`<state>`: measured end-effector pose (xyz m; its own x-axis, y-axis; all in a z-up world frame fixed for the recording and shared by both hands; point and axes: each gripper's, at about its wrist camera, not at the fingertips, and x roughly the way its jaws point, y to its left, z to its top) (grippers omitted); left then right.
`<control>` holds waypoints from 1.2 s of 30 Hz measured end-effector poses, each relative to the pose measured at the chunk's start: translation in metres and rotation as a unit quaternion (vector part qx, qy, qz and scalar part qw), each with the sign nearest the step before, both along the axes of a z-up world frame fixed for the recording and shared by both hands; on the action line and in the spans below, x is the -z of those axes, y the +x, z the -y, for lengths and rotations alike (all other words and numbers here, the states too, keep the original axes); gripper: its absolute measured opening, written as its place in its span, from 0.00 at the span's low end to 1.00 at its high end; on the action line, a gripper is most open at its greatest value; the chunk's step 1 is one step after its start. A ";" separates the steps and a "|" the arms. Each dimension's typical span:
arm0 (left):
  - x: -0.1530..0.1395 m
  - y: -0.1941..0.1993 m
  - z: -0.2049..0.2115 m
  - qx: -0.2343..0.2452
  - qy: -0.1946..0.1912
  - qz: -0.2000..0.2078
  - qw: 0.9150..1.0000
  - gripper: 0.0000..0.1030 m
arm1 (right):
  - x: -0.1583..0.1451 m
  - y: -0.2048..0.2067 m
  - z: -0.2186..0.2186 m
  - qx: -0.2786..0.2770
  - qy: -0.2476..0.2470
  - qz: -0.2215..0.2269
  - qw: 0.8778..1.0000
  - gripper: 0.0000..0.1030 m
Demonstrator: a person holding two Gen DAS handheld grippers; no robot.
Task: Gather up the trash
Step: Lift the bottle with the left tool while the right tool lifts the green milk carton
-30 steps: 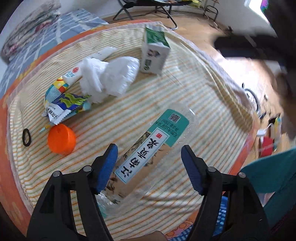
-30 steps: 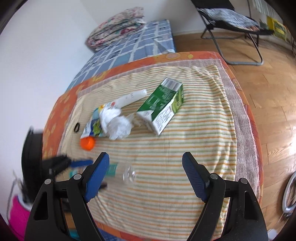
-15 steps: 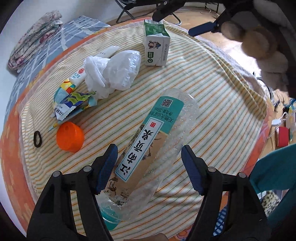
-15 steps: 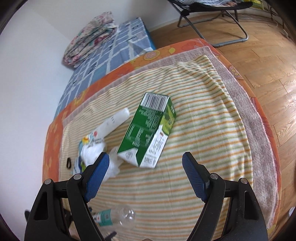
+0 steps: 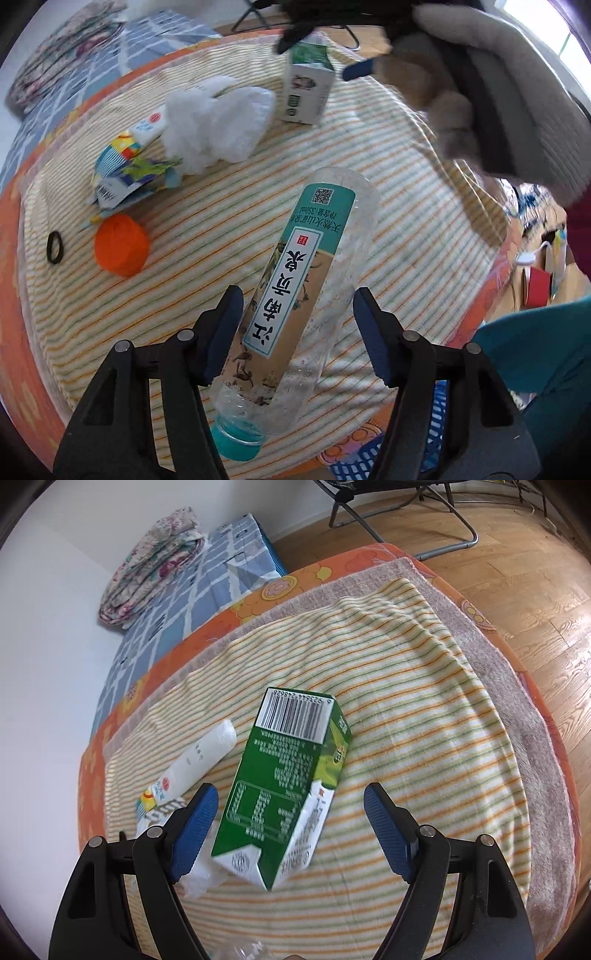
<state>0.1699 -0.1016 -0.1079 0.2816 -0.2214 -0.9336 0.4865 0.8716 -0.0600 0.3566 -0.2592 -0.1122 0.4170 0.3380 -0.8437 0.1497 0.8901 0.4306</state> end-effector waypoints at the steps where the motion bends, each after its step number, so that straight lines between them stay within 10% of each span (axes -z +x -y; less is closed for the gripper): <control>1: 0.001 0.000 0.001 -0.001 0.002 0.003 1.000 0.64 | 0.002 0.001 -0.002 -0.001 -0.001 -0.002 1.000 0.79; 8: 0.010 0.014 -0.009 -0.047 -0.028 -0.028 0.998 0.57 | 0.009 0.000 -0.006 -0.012 -0.026 -0.006 1.000 0.75; 12: 0.003 0.012 -0.017 -0.063 -0.036 -0.020 0.997 0.56 | 0.011 -0.007 0.002 -0.020 -0.028 -0.011 0.999 0.46; 36: -0.090 -0.062 -0.043 -0.101 -0.052 0.089 0.990 0.54 | -0.091 -0.142 0.016 -0.134 -0.048 0.113 0.983 0.44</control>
<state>0.1082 -0.0591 -0.0183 0.4872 -0.2365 -0.8406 0.3135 0.9458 -0.0845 0.2149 -0.2751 -0.0212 0.5043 0.3844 -0.7732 -0.1862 0.9228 0.3373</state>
